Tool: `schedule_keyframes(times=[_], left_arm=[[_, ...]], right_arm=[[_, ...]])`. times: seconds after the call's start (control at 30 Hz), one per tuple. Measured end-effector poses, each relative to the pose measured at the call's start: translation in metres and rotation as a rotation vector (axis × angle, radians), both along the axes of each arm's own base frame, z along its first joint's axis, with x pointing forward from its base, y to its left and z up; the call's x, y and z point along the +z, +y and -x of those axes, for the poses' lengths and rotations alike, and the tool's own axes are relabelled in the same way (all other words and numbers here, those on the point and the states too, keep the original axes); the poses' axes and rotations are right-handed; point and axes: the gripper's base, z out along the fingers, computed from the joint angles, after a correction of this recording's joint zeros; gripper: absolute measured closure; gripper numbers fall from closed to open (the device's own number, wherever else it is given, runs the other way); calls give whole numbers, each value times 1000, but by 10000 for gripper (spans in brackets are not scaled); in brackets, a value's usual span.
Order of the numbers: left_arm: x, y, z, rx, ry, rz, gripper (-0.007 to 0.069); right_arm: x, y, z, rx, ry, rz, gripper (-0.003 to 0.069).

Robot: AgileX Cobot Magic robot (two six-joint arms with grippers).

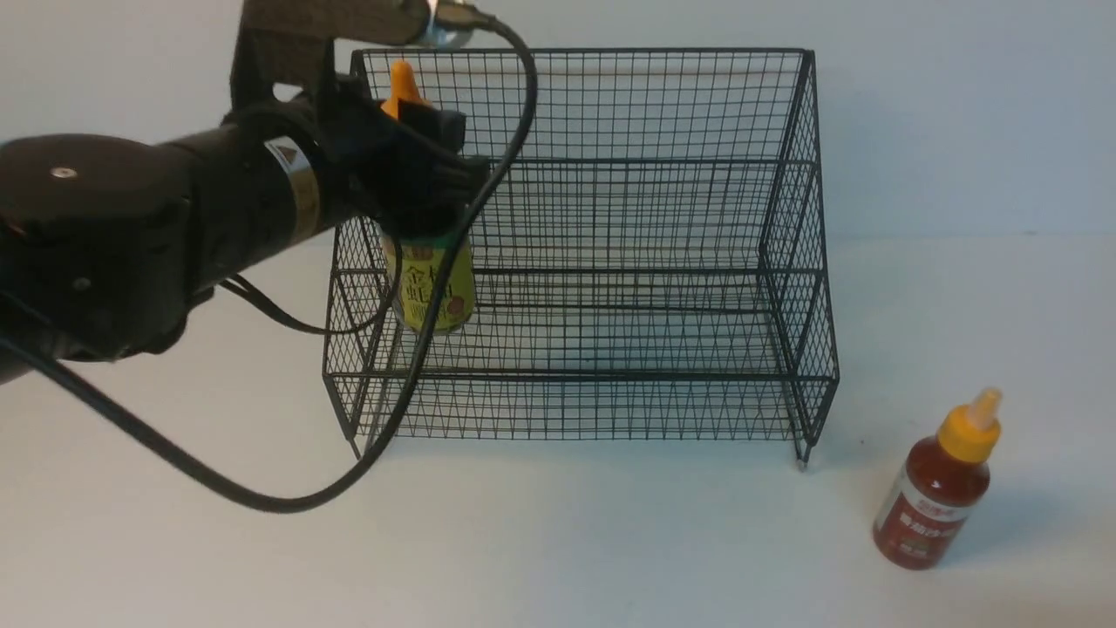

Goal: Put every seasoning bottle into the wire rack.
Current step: Use the left arm to put the condiment bottle back on the shelf

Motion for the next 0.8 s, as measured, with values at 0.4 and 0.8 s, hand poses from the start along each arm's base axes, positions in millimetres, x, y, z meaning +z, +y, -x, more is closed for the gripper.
schedule_keyframes(times=[0.4,0.8], left_arm=[[5,-5,7,-91,15,50,347],[-1,-3,17,-80,24,-258,347]], right_arm=[[0,0,0,0,0,-1,673],[0,0,0,0,0,0,673]])
